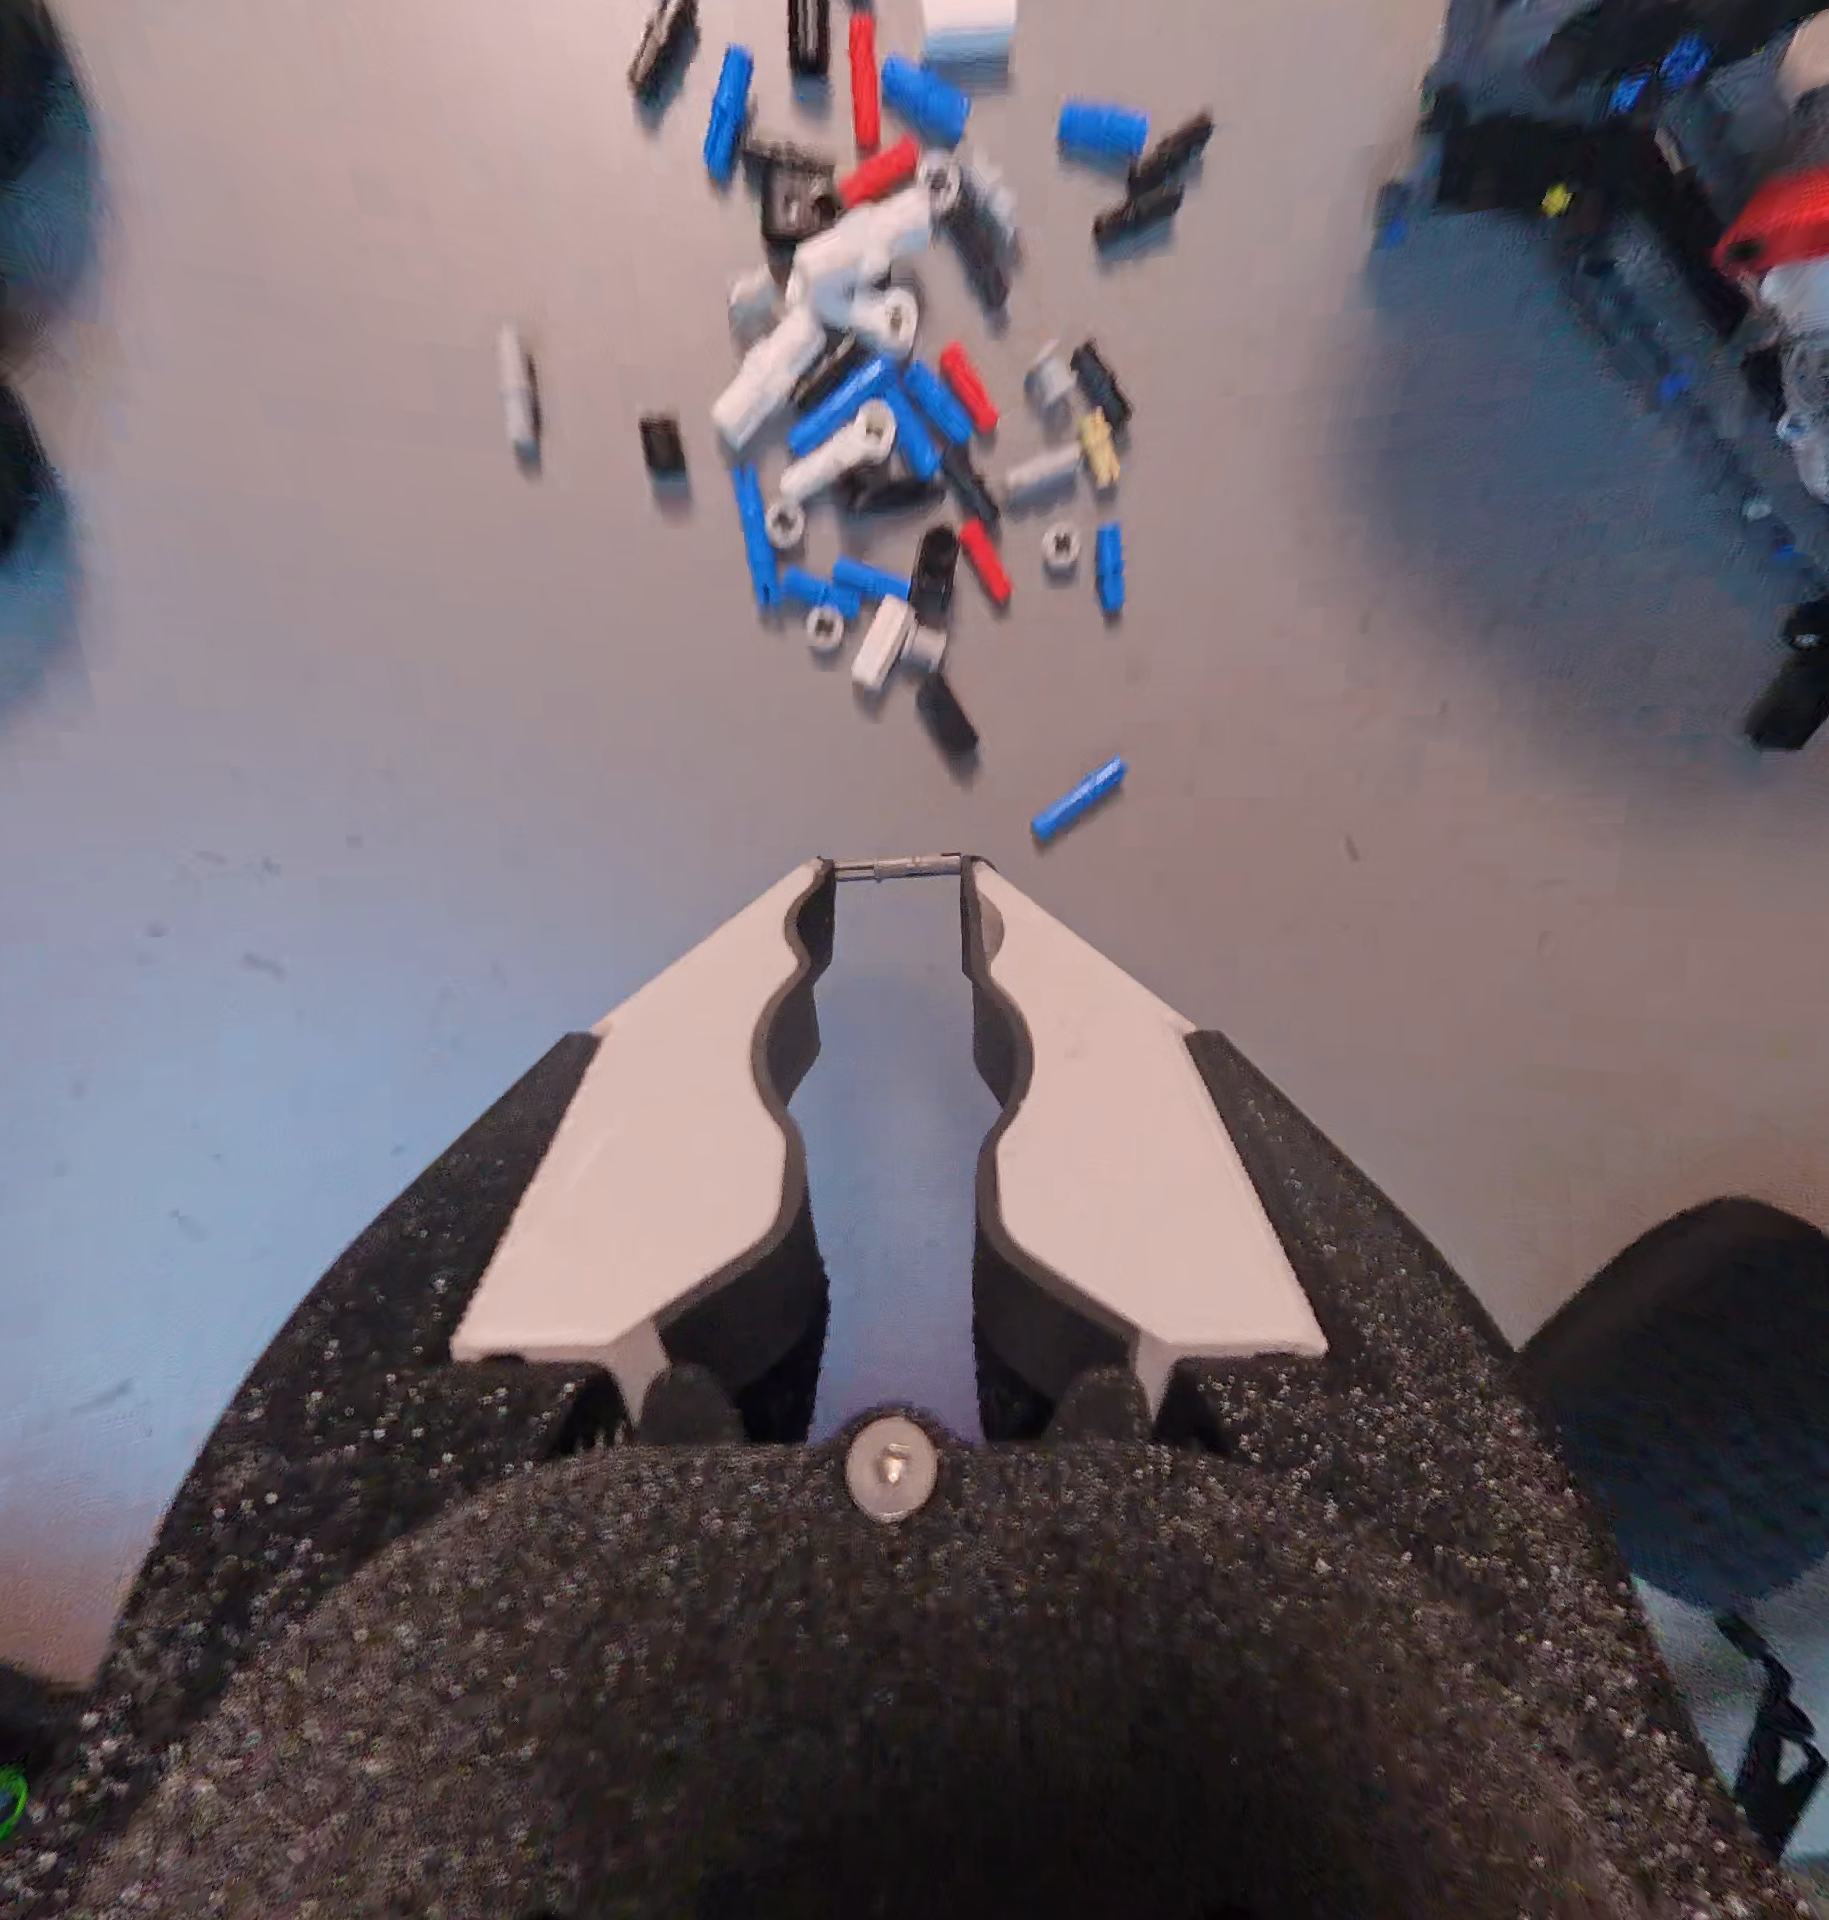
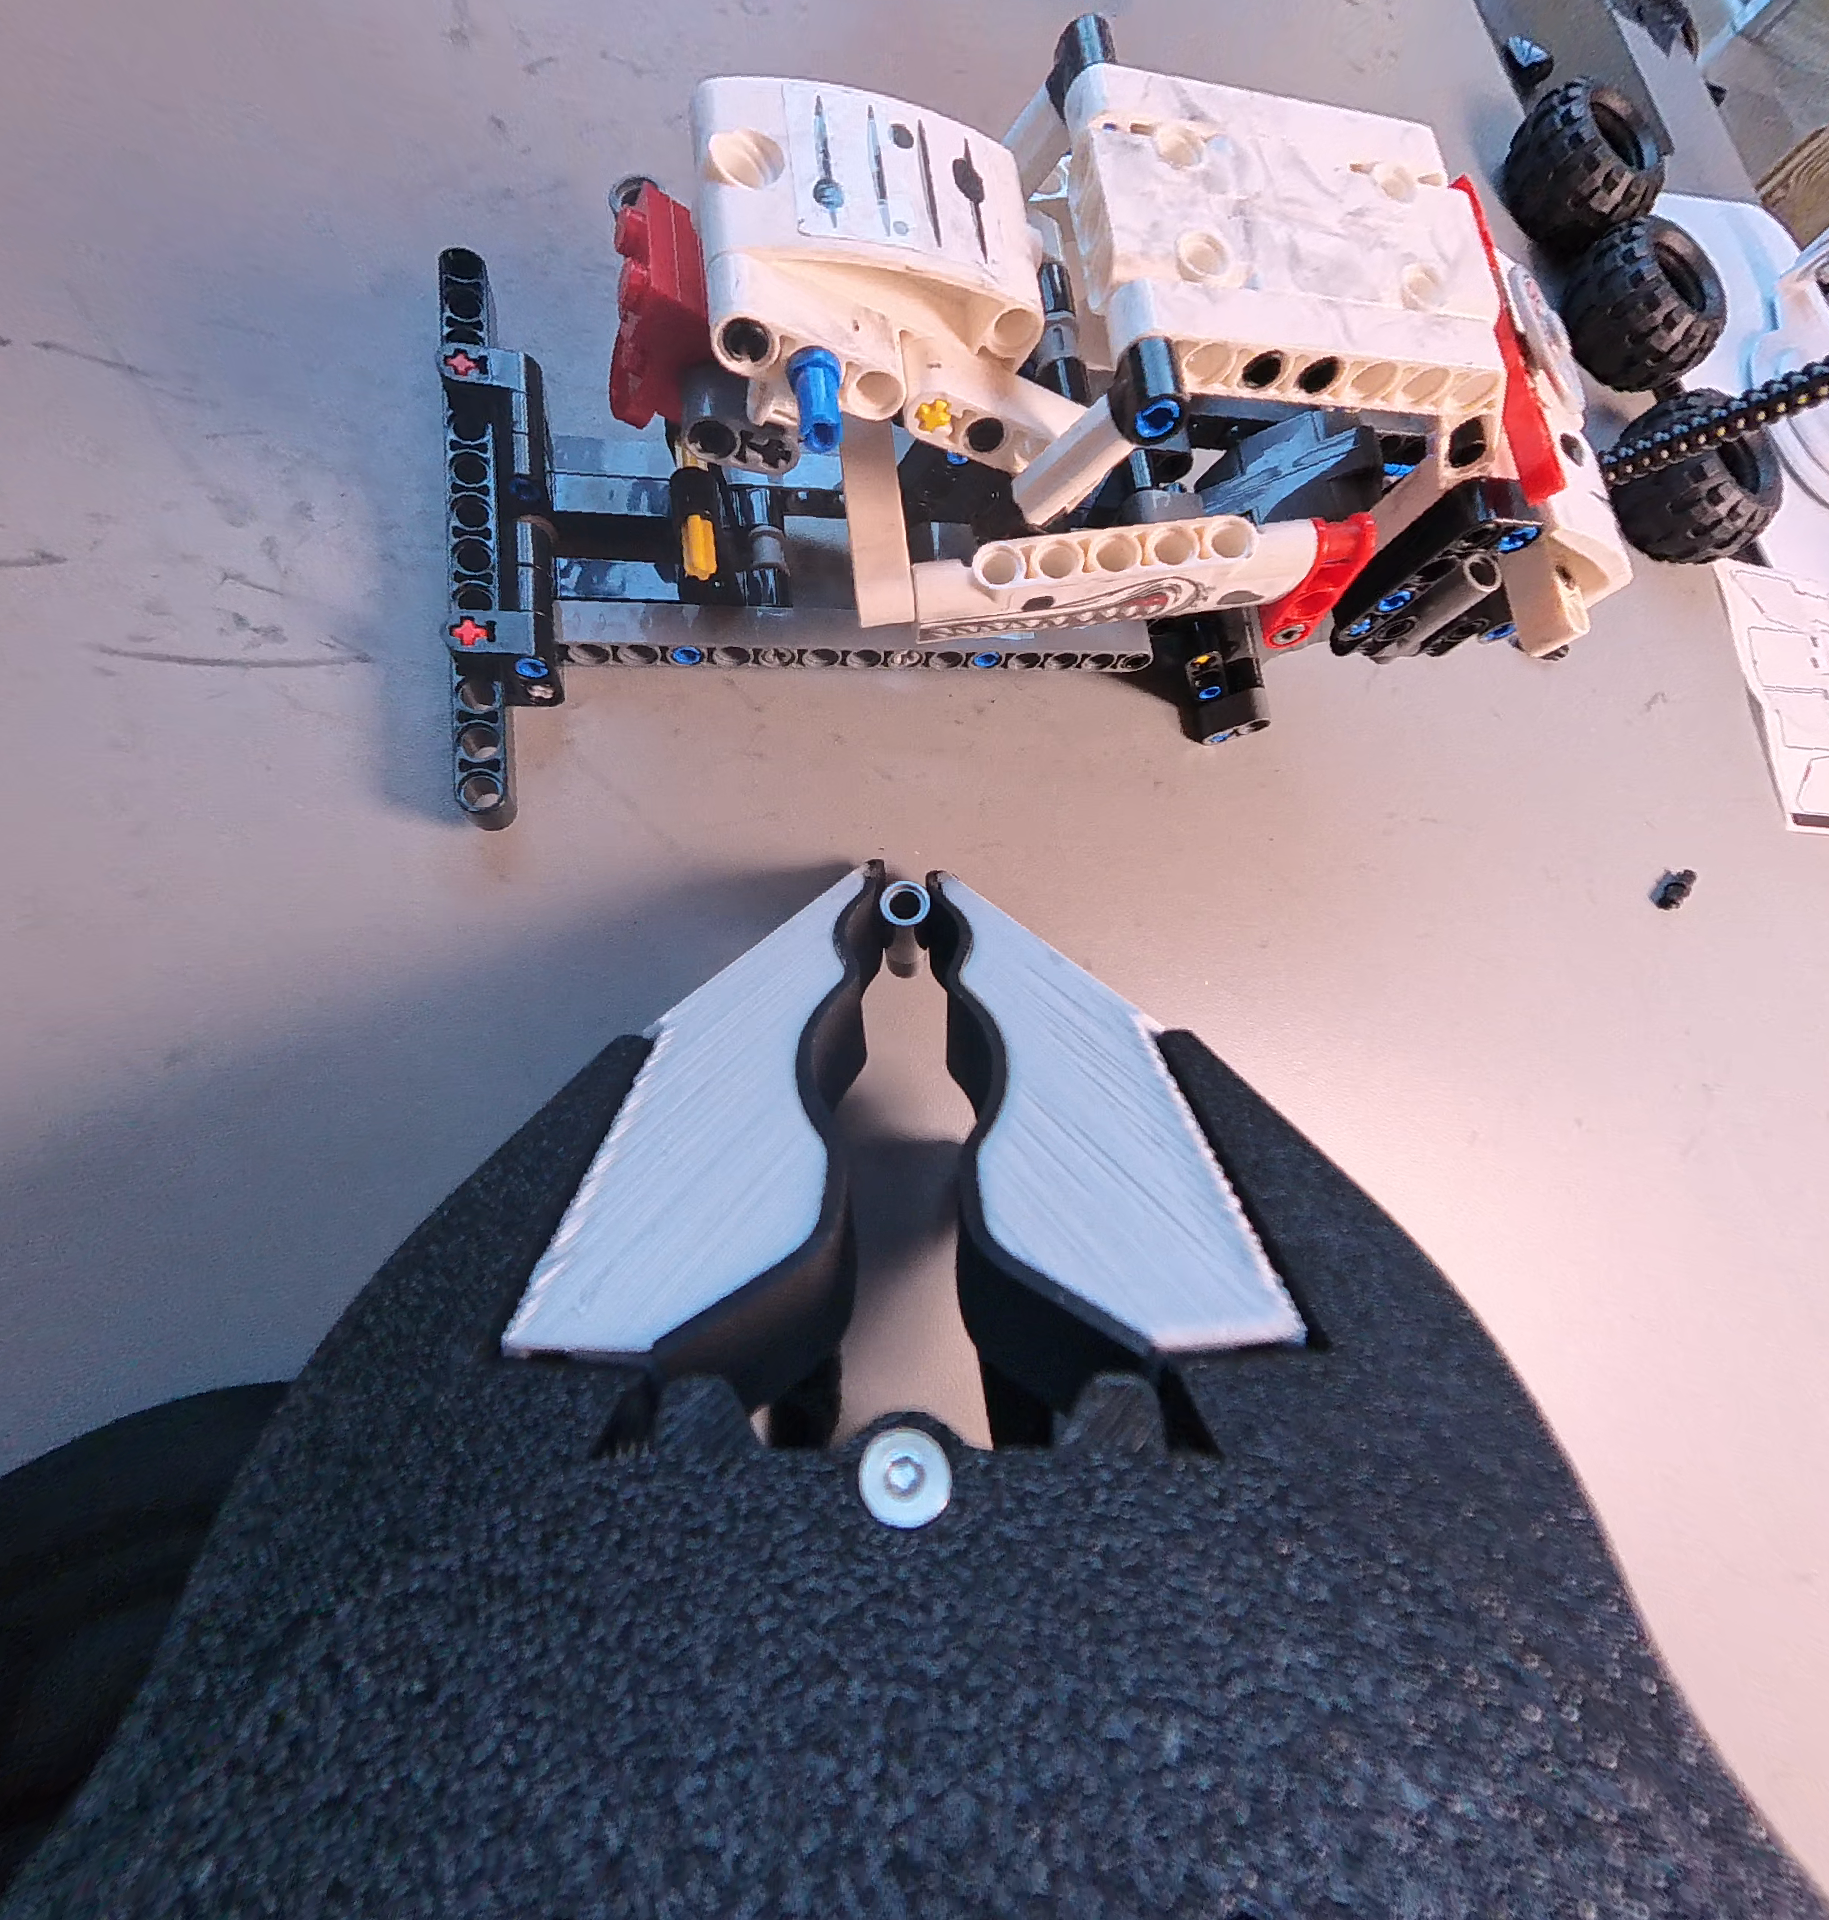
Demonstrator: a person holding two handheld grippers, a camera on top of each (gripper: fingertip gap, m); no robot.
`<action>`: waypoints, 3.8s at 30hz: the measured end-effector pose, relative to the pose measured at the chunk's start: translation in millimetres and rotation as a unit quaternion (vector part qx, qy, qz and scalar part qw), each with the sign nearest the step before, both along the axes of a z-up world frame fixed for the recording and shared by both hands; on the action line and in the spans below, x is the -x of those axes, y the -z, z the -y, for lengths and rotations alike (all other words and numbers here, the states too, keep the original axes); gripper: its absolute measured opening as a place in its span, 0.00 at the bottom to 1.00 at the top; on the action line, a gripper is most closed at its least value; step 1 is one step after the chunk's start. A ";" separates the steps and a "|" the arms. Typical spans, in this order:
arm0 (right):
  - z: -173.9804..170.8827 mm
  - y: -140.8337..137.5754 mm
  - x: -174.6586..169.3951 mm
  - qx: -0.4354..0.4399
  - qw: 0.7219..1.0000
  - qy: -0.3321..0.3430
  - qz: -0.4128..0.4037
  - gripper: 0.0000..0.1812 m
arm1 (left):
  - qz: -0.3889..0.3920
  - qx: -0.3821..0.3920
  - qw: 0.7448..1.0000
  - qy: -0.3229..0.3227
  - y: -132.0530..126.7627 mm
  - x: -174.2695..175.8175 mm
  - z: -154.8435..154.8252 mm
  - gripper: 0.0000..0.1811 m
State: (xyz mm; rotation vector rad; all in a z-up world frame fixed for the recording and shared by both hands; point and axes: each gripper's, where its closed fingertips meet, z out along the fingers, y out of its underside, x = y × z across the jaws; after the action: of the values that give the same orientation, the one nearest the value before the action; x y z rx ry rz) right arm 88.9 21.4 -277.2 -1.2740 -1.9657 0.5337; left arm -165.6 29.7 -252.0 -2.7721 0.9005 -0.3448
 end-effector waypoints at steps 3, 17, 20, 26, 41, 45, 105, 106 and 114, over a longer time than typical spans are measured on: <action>-0.1 0.0 -0.1 -0.001 1.000 0.001 -0.001 0.04 | 0.019 -0.026 0.999 0.007 8.7 -21.3 -16.9 0.13; 0.4 0.1 -0.1 -0.001 1.000 0.000 -0.001 0.04 | 0.052 -0.164 0.985 -0.026 -19.7 -35.3 -37.0 0.24; 0.4 0.1 -0.1 -0.004 1.000 0.000 -0.001 0.04 | 0.115 -0.243 0.962 -0.042 -52.8 -51.7 -37.2 0.22; 0.4 0.0 0.0 -0.005 1.000 0.000 -0.002 0.04 | 0.225 -0.388 0.892 -0.063 -111.5 -86.6 -5.7 0.26; -0.8 -0.5 2.5 -0.016 1.000 0.003 -0.006 0.04 | 0.359 -0.431 0.821 -0.104 -94.0 -150.5 55.6 0.37; -1.2 0.0 2.5 0.014 1.000 0.008 0.000 0.04 | 0.368 -0.424 0.822 -0.099 -85.0 -154.8 58.4 0.33; 53.1 -19.9 34.2 0.029 0.993 -0.112 -0.040 0.04 | 0.071 -0.375 0.911 0.157 8.0 -213.0 68.9 0.04; 53.1 -19.9 33.9 0.025 0.992 -0.114 -0.039 0.04 | 0.065 -0.375 0.910 0.163 8.0 -213.2 69.2 0.04; 55.5 -21.2 34.5 0.047 0.991 -0.120 -0.038 0.03 | 0.099 -0.354 0.916 0.163 7.0 -211.5 72.4 0.04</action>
State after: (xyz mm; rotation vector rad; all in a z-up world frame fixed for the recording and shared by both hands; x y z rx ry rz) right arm 54.5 -34.1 -256.0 -1.0607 -2.0618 0.7893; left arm 45.9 -42.7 -259.1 -1.8961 1.1528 -0.2708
